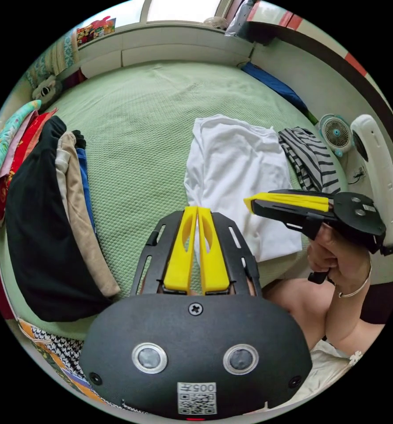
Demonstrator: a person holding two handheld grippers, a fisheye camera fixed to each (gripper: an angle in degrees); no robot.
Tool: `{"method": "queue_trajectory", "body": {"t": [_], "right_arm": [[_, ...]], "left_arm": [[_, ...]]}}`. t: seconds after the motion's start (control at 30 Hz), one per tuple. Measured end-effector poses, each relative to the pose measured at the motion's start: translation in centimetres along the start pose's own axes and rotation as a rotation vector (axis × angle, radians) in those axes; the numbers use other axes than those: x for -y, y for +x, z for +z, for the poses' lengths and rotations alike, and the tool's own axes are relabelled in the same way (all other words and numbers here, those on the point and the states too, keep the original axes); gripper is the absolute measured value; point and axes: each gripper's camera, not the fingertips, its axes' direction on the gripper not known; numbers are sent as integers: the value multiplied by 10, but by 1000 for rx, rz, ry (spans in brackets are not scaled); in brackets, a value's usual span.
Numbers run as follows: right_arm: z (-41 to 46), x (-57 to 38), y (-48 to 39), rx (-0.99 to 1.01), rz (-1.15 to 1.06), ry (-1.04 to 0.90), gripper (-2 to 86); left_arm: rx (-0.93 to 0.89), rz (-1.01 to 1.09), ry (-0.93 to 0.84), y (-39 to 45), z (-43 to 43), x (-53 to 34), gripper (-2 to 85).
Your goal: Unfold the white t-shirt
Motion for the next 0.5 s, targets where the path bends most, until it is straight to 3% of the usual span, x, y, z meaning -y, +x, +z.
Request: {"method": "queue_trajectory", "body": {"t": [0.17, 0.37, 0.5], "right_arm": [[5, 2, -31, -9, -134, 5, 4], [18, 0, -68, 61, -330, -13, 151], [41, 3, -83, 15, -380, -85, 156]], "left_arm": [[60, -29, 8, -4, -2, 2, -1], [46, -111, 43, -20, -6, 3, -1], [59, -129, 62, -26, -8, 3, -1]]}}
